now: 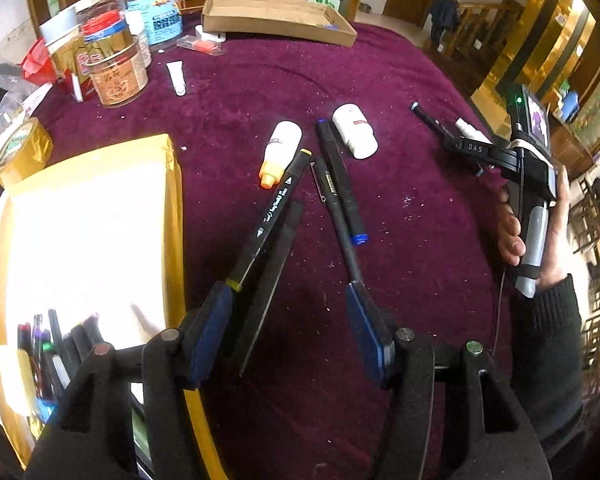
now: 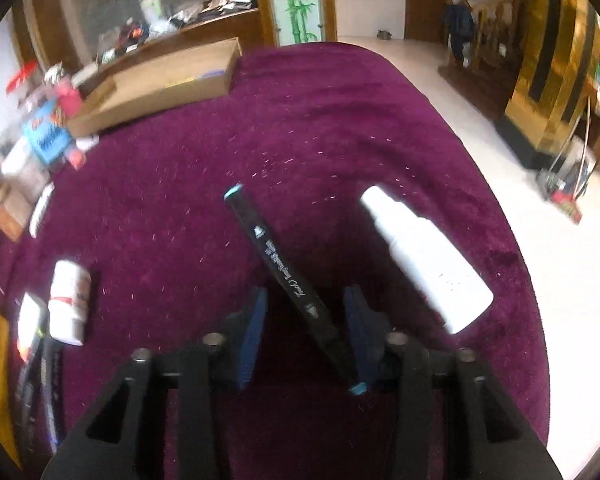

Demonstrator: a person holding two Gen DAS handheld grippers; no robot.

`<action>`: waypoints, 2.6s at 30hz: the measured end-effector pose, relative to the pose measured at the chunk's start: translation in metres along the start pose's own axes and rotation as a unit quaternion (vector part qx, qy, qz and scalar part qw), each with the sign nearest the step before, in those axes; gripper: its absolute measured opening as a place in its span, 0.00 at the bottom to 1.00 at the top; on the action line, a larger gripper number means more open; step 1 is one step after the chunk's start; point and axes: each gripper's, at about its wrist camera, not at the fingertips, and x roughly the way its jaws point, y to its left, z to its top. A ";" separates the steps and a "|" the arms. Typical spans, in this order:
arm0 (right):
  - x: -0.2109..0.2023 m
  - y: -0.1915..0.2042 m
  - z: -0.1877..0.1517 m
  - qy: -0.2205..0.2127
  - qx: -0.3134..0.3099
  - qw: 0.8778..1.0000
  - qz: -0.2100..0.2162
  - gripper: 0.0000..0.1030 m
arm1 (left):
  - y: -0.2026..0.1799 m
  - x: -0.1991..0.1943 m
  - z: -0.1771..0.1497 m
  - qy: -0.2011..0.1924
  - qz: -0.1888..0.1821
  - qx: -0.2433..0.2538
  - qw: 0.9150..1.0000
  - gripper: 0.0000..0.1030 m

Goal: Organize rigid objects
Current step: 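Grasp a blue-tipped black marker with the right tool while the left tool grasps a black marker, then carry both black markers into the tray and release them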

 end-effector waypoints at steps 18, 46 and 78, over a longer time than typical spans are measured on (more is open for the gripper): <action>-0.038 0.038 -0.043 0.079 -0.040 0.989 0.115 0.12 | -0.008 0.047 0.004 0.063 0.059 0.029 0.996 0.13; -0.068 0.038 -0.034 -0.016 0.030 0.964 0.262 0.12 | 0.043 -0.054 -0.075 -0.010 -0.123 -0.087 0.989 0.12; -0.171 0.317 -0.222 -0.021 -0.245 0.935 0.257 0.13 | 0.182 -0.057 -0.130 -0.022 -0.071 -0.245 0.967 0.12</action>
